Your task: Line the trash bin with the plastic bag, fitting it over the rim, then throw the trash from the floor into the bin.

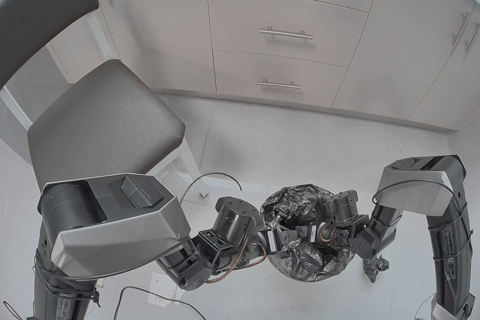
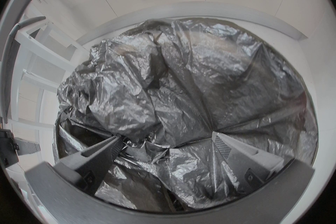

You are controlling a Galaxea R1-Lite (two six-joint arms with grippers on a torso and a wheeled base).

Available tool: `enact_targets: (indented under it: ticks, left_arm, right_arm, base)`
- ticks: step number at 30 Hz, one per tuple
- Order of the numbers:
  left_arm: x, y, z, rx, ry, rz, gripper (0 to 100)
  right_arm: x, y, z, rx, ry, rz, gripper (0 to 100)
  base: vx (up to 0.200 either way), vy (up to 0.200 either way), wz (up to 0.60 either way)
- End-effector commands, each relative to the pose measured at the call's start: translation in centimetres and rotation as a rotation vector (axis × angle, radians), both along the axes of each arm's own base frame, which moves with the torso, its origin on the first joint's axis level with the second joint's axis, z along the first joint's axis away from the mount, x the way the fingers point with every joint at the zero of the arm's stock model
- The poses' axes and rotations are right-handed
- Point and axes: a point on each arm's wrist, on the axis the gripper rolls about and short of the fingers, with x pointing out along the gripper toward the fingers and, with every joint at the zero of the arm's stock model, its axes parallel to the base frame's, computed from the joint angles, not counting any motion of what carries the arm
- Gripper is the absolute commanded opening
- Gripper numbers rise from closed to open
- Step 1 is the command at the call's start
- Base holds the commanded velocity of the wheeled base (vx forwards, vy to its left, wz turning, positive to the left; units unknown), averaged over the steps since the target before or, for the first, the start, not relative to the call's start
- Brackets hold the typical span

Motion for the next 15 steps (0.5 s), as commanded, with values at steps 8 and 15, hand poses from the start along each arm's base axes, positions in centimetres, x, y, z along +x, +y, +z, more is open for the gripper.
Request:
enact_targets:
  ticks: [8,15]
  left_arm:
    - [0.0,0.0,-0.2,0.002,0.003,0.001,100]
    - [0.0,0.0,-0.2,0.002,0.003,0.001,100]
  right_arm:
    - [-2.2,-0.5,3.7,0.013,-0.028,0.014,100]
    - [-7.8,1.3,5.3,0.031,0.025,0.1,100]
  base:
    - [0.0,0.0,0.0]
    - [0.0,0.0,0.0]
